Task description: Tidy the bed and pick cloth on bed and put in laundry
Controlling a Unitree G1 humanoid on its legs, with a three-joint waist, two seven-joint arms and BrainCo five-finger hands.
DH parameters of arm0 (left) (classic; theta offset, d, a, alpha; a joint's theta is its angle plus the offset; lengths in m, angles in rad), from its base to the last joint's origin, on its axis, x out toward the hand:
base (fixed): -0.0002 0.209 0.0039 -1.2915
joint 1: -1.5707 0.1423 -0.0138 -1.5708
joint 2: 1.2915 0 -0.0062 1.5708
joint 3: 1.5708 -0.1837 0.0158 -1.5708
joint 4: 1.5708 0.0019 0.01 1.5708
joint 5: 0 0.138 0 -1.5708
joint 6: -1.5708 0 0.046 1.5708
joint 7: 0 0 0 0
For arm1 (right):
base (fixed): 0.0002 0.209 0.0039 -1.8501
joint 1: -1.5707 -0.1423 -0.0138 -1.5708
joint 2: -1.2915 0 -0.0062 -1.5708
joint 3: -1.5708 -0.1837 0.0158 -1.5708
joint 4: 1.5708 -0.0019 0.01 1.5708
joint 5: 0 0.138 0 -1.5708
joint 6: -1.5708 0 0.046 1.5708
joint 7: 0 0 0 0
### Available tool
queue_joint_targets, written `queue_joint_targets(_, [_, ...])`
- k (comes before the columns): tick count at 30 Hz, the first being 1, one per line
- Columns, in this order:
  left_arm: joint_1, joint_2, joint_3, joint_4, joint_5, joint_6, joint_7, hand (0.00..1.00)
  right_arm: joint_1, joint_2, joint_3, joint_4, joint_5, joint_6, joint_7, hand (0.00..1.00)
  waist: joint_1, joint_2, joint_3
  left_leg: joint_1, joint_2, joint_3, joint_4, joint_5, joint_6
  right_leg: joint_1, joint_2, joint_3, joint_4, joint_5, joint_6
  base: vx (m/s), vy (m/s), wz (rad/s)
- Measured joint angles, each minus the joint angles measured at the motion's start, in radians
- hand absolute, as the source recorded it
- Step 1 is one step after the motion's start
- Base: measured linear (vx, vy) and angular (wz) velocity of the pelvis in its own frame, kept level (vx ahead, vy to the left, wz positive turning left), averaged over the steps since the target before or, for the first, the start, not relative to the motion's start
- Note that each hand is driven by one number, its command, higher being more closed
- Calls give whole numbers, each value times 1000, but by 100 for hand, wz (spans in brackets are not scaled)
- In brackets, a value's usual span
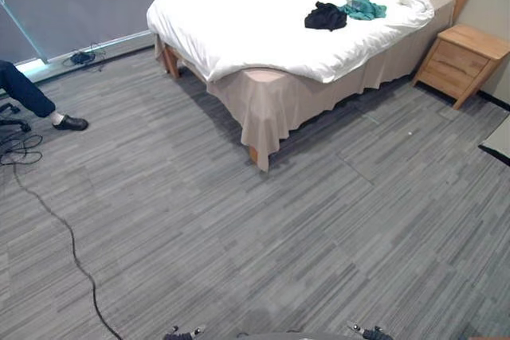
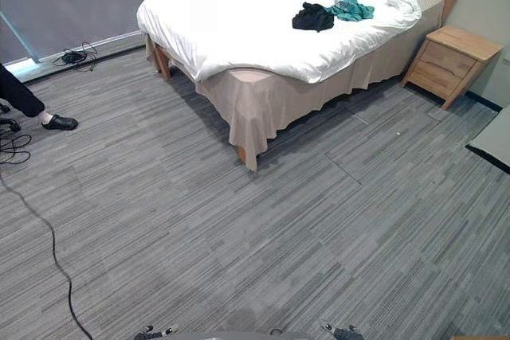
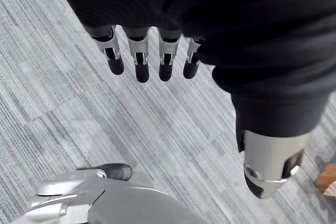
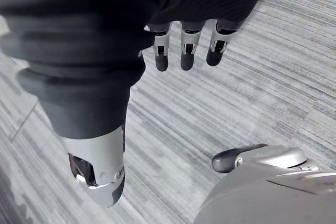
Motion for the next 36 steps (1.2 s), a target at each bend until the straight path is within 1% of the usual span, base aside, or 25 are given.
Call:
queue_joint_targets(1, [-1,0,0,0,0,0,0,0,0,1,0,0,0,0,0,0,0,9,-5,0,0,0,0,0,0,1,0,0,0,0,0,0,0,0])
queue_joint_targets(2, [-2,0,0,0,7,0,0,0,0,0,0,0,0,0,0,0,0,5,-3,0,0,1,-1,0,0,3,1,-1,0,0,0,0,0,0])
queue_joint_targets(5, [-3,2,0,1,18,0,0,0,-1,1,0,0,0,0,0,0,0,3,-2,1,1,1,-1,0,0,4,1,-2,0,0,0,0,0,0])
queue_joint_targets(22, [-4,4,-2,0,18,0,0,0,-2,2,0,0,2,0,-2,0,-1,0,-1,1,1,2,-6,0,0,-2,1,-1,-4,0,0,-1,0,0])
queue_joint_targets(25, [-5,5,-2,1,18,0,0,0,-4,1,0,0,2,0,-2,0,0,-3,0,-5,2,12,-11,0,0,-14,3,6,-3,0,0,-1,0,-10])
queue_joint_targets(26, [-6,5,-2,1,17,0,0,0,-10,1,0,0,2,0,-2,0,-1,-8,3,-13,3,21,-11,0,0,-28,5,15,0,0,0,3,3,-24])
queue_joint_targets(28, [-9,6,-2,0,16,0,0,0,-20,1,0,-3,2,0,-2,0,0,-5,6,-30,4,40,-11,-1,0,-57,8,33,16,-1,1,16,6,-31])
queue_joint_targets(29, [-13,7,-1,0,16,0,0,0,-30,2,0,-3,2,1,-2,0,1,-6,12,-38,4,54,-11,-1,1,-79,10,39,45,-6,7,28,-4,-37])
queue_joint_targets(31, [-25,14,-1,0,15,0,0,0,-47,5,-1,-3,2,1,-1,0,1,-15,37,-37,0,78,-10,-5,7,-124,6,39,127,-40,32,2,-16,-35])
queue_joint_targets(32, [-30,18,-2,0,14,0,0,0,-50,14,-4,-5,1,1,1,0,1,-21,50,-32,-1,91,-8,-18,25,-165,1,31,219,-73,81,-28,-18,-26])
queue_joint_targets(33, [-32,20,-1,-1,14,0,0,0,-48,18,-5,-7,1,1,1,0,0,-27,56,-25,-2,94,-7,-27,27,-197,-3,23,291,-88,105,-61,-33,-33])
queue_joint_targets(34, [-35,28,-1,0,13,1,0,0,-42,21,-24,-24,1,3,2,0,1,-37,67,-21,-4,104,-1,-54,36,-281,-17,-14,472,-99,136,-19,-30,-17])
queue_joint_targets(35, [-43,32,0,1,11,2,0,0,-34,30,-26,-39,2,4,1,0,0,-35,75,-10,-2,103,17,-71,38,-350,-41,-56,616,-93,150,17,-24,-4])
queue_joint_targets(36, [-46,35,0,0,6,3,0,0,-15,33,-26,-47,2,4,1,0,-4,-39,78,-2,2,103,39,-90,39,-400,-77,-103,739,-97,143,109,12,10])
